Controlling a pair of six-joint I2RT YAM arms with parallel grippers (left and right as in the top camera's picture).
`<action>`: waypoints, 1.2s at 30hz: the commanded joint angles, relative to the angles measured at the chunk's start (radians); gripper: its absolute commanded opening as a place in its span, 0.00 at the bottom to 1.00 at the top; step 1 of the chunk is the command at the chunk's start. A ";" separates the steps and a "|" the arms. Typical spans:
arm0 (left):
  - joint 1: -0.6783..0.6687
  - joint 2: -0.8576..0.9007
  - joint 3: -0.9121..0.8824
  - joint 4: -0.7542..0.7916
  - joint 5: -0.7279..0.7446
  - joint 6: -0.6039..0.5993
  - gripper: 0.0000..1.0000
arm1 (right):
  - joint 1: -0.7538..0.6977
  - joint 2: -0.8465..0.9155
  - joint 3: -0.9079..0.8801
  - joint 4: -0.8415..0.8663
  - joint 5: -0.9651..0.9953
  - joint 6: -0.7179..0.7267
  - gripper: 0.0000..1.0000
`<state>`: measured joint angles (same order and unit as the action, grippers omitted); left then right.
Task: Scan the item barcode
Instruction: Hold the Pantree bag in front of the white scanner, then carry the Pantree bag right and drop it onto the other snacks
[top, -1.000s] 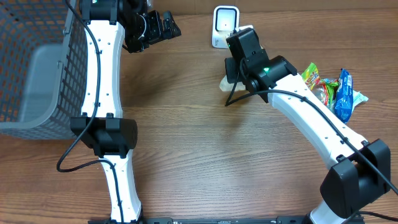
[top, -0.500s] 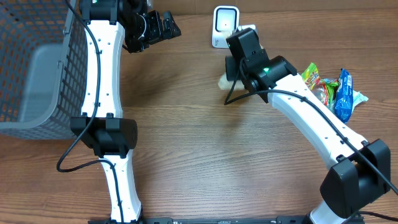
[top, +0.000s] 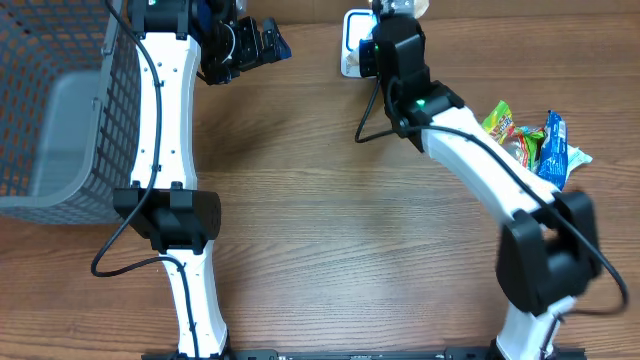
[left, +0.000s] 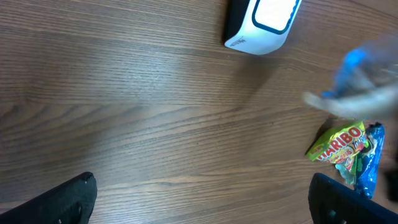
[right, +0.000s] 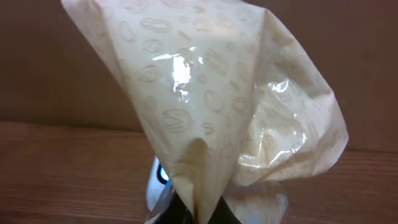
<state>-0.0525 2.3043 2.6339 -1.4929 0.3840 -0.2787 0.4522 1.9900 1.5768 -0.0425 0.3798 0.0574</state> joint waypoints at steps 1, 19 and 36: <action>-0.007 -0.015 0.019 0.002 -0.007 0.002 1.00 | 0.003 0.052 0.008 0.060 0.000 -0.045 0.04; -0.007 -0.015 0.019 0.002 -0.007 0.002 1.00 | 0.003 0.111 0.008 0.127 0.000 -0.058 0.04; -0.007 -0.015 0.019 0.002 -0.007 0.002 1.00 | 0.007 0.110 0.056 0.014 -0.016 -0.058 0.04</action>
<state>-0.0525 2.3043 2.6339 -1.4929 0.3840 -0.2787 0.4534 2.1052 1.5818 -0.0120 0.3691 0.0002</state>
